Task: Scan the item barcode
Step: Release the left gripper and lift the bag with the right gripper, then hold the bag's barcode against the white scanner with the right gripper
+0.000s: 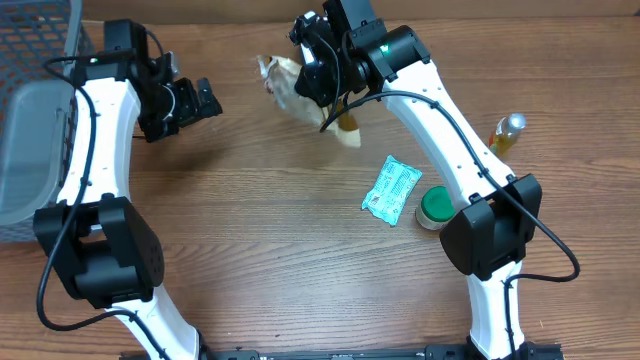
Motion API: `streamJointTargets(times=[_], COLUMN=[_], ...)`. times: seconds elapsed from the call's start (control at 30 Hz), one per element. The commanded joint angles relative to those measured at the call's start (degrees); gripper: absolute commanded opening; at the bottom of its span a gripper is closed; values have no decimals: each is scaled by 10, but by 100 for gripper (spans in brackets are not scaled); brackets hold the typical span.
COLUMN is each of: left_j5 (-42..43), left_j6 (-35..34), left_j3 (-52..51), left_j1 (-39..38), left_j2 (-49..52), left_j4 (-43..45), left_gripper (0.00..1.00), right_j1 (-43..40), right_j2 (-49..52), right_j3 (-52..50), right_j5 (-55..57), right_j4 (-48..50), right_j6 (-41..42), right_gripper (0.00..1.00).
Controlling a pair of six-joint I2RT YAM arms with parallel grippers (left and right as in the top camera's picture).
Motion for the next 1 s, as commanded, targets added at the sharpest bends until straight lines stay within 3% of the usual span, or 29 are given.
streamJointTargets(times=[0.0, 0.1, 0.37, 0.47, 0.8, 0.97], left_j5=[0, 0, 0, 0, 0, 0], left_j6=[-4, -4, -4, -4, -4, -4], left_j3=[11, 11, 11, 11, 11, 11], left_j1=[-2, -2, -2, -2, -2, -2], left_j2=[-2, -2, -2, -2, -2, -2], left_j4=[0, 0, 0, 0, 0, 0], left_gripper=[100, 99, 100, 100, 100, 100], right_j1=[-3, -1, -2, -2, 3, 3], right_j2=[-15, -13, 17, 50, 84, 85], right_j3=[9, 9, 9, 9, 9, 9], right_j5=[115, 196, 280, 312, 319, 269], right_j4=[62, 140, 237, 258, 233, 200], right_j6=[-63, -117, -200, -199, -199, -195], right_gripper=[14, 9, 9, 13, 13, 13])
